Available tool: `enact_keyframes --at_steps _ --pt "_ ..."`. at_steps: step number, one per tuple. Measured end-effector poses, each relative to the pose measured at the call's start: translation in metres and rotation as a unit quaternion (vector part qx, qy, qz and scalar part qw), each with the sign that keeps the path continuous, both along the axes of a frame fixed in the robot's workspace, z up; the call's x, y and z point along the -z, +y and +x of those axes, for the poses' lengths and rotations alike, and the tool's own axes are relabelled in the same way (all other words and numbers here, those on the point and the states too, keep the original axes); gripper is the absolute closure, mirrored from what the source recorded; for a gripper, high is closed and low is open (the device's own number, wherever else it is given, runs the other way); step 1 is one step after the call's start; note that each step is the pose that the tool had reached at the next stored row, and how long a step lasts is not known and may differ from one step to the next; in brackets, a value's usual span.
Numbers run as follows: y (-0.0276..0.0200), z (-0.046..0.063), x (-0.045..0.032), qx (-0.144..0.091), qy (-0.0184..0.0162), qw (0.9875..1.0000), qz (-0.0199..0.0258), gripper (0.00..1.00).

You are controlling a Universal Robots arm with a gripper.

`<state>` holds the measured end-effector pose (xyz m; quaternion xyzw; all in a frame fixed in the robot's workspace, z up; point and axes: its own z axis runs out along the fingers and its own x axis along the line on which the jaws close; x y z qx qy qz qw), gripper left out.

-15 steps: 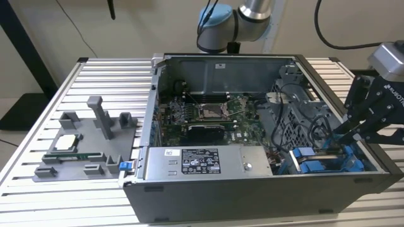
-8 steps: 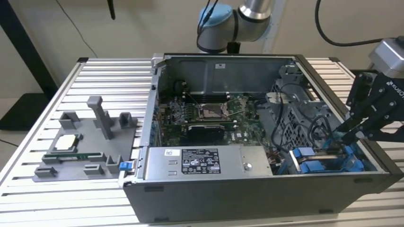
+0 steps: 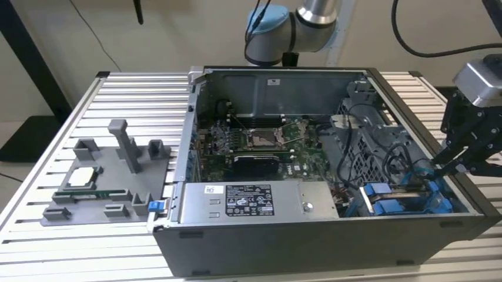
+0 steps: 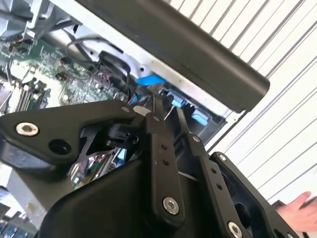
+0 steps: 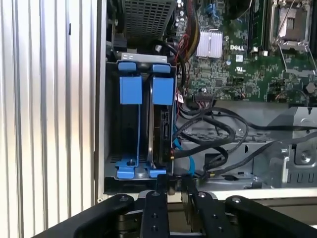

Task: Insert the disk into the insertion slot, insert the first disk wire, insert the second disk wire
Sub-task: 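Insert the second disk wire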

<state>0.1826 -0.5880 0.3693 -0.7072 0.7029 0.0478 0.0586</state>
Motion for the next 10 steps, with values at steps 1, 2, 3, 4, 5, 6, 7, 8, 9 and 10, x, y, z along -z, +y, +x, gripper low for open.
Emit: enact_keyframes --at_steps 1,2,3,4,5,6,7,8,9,10 --pt "0.0 0.0001 0.0001 0.0 -0.0013 1.0 0.0 0.0" --pt "0.0 0.0001 0.0002 0.0 -0.0016 1.0 0.0 0.0" --pt "0.0001 0.0001 0.0006 0.0 -0.0016 1.0 0.0001 0.0" --pt "0.0001 0.0 0.0011 0.0 -0.0016 1.0 -0.0003 0.0" --pt "0.0 0.0 0.0016 0.0 -0.0017 1.0 -0.0008 0.0" --pt "0.0 0.0 0.0022 0.0 -0.0017 1.0 -0.0014 0.0" --pt "0.0 0.0 0.003 0.0 -0.0016 1.0 -0.0018 0.0" --pt "0.0 0.0 0.0035 0.0 -0.0016 1.0 -0.0021 0.0" --pt "0.0 0.0 0.004 0.0 -0.0016 1.0 -0.0023 0.0" --pt "0.0 0.0001 0.0044 0.0 -0.0016 1.0 -0.0025 0.0"
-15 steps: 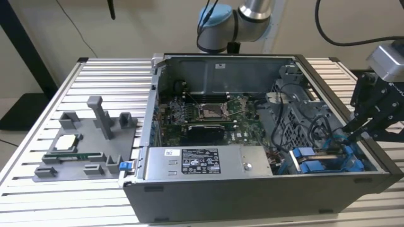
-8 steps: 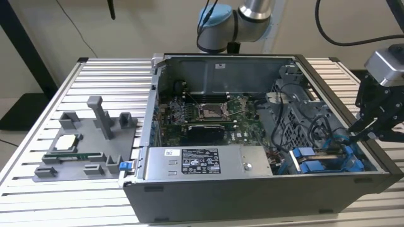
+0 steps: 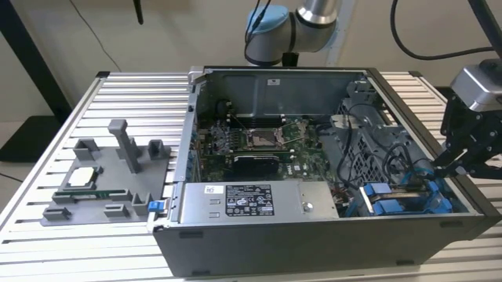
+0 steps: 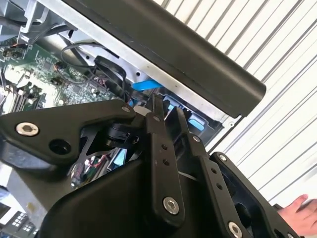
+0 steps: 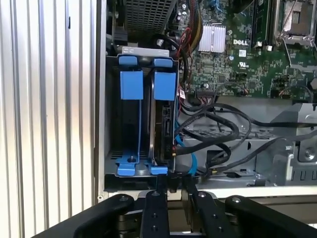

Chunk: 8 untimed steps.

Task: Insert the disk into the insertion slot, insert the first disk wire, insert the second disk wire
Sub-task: 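Insert the second disk wire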

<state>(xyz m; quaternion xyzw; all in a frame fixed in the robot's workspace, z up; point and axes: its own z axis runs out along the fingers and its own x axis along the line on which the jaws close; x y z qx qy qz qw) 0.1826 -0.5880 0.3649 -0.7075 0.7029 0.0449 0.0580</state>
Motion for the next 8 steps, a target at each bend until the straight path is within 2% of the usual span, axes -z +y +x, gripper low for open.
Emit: enact_keyframes --at_steps 8 --pt "-0.0002 0.0004 0.0031 0.0 0.0007 1.0 -0.0004 0.0"
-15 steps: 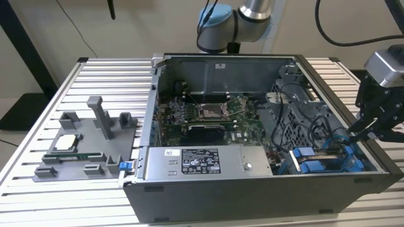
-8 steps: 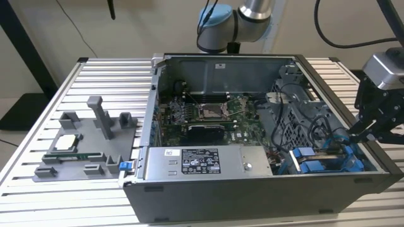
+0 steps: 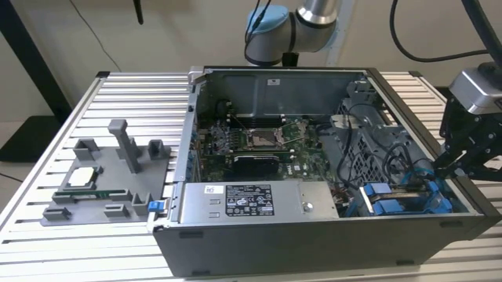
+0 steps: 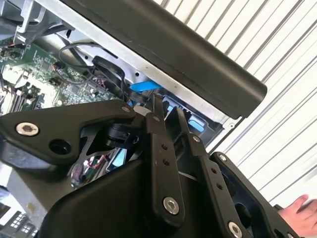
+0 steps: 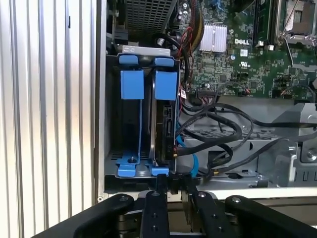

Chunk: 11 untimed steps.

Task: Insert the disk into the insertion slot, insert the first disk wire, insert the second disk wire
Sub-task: 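Insert the second disk wire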

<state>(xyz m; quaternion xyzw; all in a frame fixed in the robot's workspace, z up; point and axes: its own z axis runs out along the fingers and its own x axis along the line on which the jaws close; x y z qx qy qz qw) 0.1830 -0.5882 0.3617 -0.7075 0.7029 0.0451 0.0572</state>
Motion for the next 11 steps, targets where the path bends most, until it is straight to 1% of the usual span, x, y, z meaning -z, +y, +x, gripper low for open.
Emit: enact_keyframes --at_steps 3,4,11 --pt "0.0 0.0 0.0013 0.0 0.0 1.0 0.0 0.0" --pt "-0.0001 0.0 0.0015 0.0 0.0 1.0 0.0 1.0" --pt "0.0 0.0 0.0018 0.0 0.0 1.0 0.0 1.0"
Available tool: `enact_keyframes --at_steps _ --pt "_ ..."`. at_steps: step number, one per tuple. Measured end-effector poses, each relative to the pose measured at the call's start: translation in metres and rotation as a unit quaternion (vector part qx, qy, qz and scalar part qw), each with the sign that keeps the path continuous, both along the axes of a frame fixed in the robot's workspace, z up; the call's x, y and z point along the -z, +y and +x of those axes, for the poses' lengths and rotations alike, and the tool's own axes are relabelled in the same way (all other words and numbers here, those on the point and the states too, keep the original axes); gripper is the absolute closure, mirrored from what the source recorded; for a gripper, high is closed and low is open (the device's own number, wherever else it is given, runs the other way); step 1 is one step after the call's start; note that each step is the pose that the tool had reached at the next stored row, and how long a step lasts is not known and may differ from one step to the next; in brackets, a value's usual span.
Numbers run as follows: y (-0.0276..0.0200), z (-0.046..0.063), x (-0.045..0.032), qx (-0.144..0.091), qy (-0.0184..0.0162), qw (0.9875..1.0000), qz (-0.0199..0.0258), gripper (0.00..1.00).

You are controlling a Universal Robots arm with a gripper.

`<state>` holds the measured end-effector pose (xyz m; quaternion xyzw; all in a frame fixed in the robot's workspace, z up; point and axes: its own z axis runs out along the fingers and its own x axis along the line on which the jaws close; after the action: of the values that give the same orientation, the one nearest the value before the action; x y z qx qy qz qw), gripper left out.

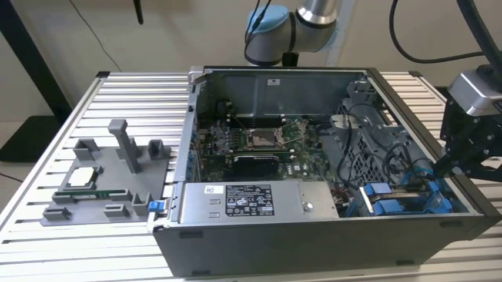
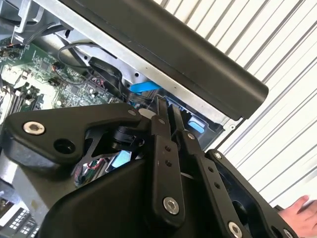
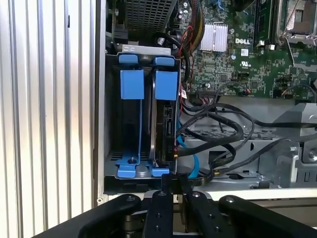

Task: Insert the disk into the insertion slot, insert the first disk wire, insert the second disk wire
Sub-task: 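Insert the second disk wire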

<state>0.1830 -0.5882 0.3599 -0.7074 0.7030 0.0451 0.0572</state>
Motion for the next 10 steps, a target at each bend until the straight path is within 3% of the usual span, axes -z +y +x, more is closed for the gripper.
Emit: enact_keyframes --at_steps 6,10 --pt "0.0 0.0 -0.0001 0.0 0.0 1.0 0.0002 1.0" --pt "0.0005 -0.0027 -0.0054 0.001 0.0 1.0 0.0005 1.0"
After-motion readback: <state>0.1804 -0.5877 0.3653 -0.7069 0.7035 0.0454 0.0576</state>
